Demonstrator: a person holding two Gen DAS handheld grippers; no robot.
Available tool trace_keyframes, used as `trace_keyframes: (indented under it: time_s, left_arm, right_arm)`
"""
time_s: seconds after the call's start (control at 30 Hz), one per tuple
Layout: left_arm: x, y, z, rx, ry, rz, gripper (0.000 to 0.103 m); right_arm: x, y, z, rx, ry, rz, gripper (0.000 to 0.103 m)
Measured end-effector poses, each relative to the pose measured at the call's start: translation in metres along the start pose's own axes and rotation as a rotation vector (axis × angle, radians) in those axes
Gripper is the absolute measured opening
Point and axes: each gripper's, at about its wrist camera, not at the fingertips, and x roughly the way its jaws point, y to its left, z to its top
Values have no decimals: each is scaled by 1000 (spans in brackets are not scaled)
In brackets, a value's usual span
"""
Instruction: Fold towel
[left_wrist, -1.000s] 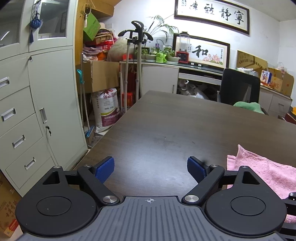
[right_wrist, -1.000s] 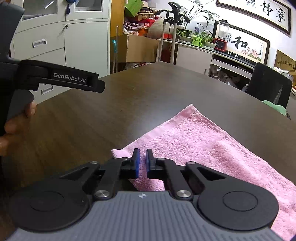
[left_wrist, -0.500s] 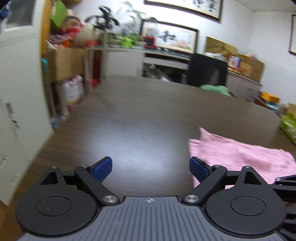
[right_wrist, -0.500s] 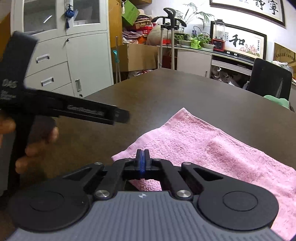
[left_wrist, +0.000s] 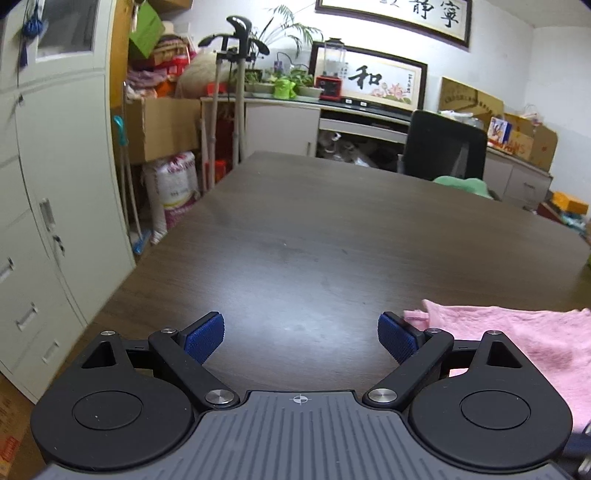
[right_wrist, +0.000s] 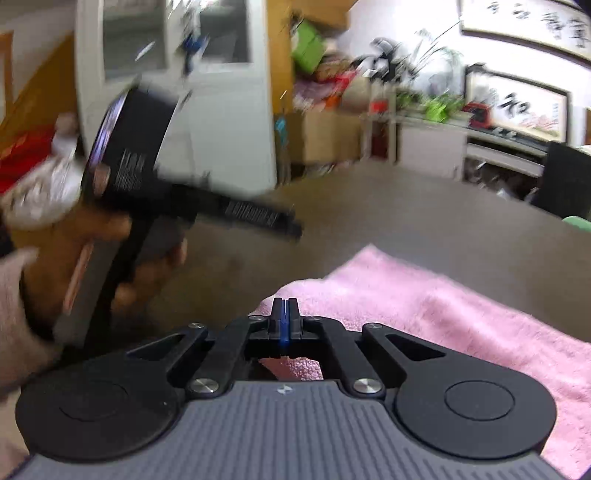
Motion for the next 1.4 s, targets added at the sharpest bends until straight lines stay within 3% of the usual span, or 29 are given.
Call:
trace_keyframes:
  time_s: [0.17,0.3,0.37,0.47,0.63,0.77,0.87,1.17,1.4]
  left_arm:
    - [2,-1,1,-7,5,18,93]
    - [2,0,1,-10,12,20,94]
    - [1,-1,0,2,9,16,94]
    - [-2,-3,-2,22,-4,7,94]
    - [3,-7,-3,31,19,-70,94]
    - [10,-23,-5,93,34,-48,94]
    - [16,-33,-7,125,53,-30,94]
    - [25,-44,-4,131,74,-9,98]
    - [13,-38,-6,131,14,-106,99]
  right_arm:
    - [-13,6,1,-58,-73,85,0]
    - [-2,12,-3,-116,0,98,1]
    - [1,10,-3,-102,16,100,1]
    - [-14,-12,7,11,-40,151,4]
    - [-45,-77,16,240,-166,-24,9]
    - [-71,-138,3,443,-229,-155,12]
    - [-83,-160,-9,497,-246,-205,19]
    - [-75,-170,-22,485,-239,-227,39]
    - [-79,-148,-21,471,-229,-233,40]
